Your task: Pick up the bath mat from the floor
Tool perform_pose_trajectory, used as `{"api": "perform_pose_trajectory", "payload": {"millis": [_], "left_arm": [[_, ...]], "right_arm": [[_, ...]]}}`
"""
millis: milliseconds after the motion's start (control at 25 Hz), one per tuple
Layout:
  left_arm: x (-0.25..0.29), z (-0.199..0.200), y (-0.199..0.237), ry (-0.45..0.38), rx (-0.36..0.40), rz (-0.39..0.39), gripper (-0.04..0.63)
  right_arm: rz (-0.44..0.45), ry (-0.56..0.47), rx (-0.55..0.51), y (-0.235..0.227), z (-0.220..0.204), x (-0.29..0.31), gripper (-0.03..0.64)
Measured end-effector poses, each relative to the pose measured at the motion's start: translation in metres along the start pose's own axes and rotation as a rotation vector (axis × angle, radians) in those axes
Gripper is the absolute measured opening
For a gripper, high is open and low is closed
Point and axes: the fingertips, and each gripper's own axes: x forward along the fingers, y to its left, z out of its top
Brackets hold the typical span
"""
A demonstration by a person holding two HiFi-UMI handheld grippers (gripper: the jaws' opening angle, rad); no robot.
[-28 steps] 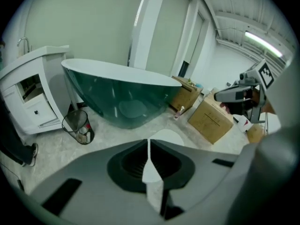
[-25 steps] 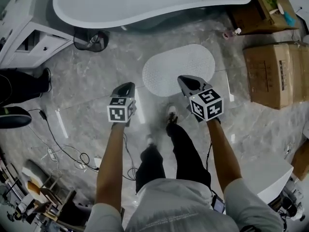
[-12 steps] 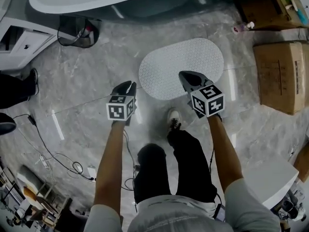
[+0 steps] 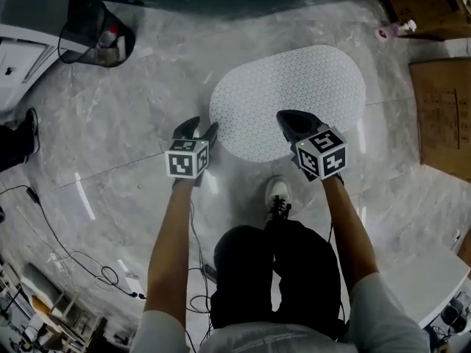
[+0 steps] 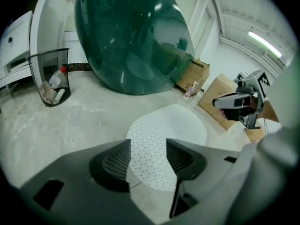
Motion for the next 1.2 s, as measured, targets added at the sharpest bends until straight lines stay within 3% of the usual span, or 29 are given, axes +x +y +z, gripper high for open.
{"api": "perform_pose_trajectory", "payload": {"millis": [360, 680, 840, 1040, 1200], "left_arm": [[0.081, -0.053, 0.028, -0.025, 0.026, 0.016, 0.295], [0.122, -0.059, 0.032, -0.008, 0.048, 0.01, 0.337], [0.131, -0.061, 0.037, 0.009, 0.078, 0.058, 0.342], [0.139, -0.07, 0.038, 0.034, 0.037, 0.068, 0.345], [0.14, -0.067, 0.032, 0.006, 0.021, 0.067, 0.351]], "right_arm": [[0.001, -0.061, -0.007, -0.018, -0.071, 0.061, 0.014], [-0.019, -0.054, -0.055, -0.031, -0.119, 0.067, 0.014], [-0.02, -0.084, 0.003, -0.035, -0.124, 0.056, 0.014], [-0.018, -0.101, -0.03, -0.03, -0.124, 0.046, 0.014], [-0.025, -0.116, 0.004, -0.032, -0.13, 0.042, 0.014]]}}
